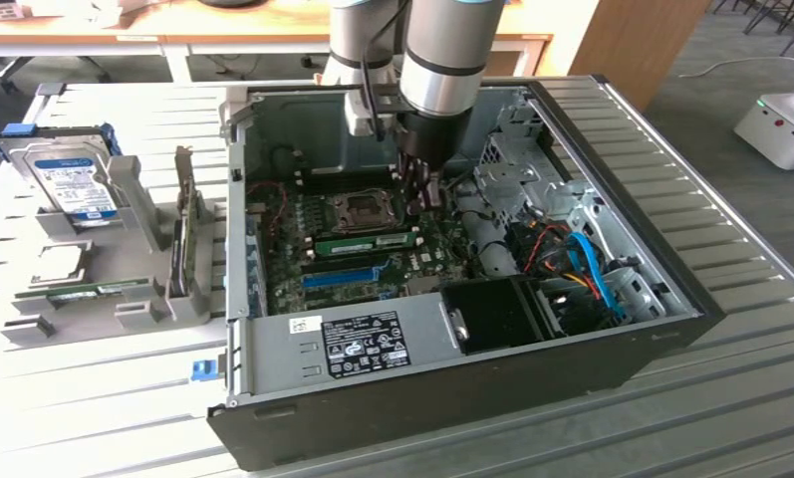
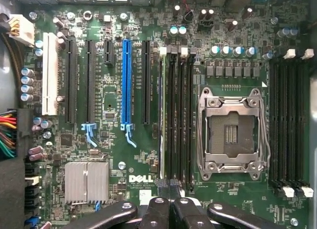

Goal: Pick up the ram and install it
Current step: 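Press down the ram until it locks into place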

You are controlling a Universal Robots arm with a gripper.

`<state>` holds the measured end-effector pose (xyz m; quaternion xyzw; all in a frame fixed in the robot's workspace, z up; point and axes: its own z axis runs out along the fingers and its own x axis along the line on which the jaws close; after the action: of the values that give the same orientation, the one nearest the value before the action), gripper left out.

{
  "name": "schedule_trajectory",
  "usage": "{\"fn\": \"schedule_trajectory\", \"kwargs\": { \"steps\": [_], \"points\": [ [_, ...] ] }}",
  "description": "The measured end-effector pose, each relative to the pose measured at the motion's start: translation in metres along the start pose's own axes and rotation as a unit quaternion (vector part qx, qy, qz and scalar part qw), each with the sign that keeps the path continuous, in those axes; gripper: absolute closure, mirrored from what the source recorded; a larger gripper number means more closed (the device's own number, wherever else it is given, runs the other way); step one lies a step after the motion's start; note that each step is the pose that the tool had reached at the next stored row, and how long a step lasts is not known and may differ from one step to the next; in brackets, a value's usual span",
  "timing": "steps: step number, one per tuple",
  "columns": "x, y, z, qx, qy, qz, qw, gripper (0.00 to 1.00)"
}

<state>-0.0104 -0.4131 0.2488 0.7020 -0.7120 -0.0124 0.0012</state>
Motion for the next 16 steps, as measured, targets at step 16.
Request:
{"fn": "schedule_trajectory", "kwargs": {
  "steps": [16],
  "points": [
    [0.0, -0.0002, 0.0114, 0.0, 0.0001, 0.0, 1.0, 0.89]
  ]
}}
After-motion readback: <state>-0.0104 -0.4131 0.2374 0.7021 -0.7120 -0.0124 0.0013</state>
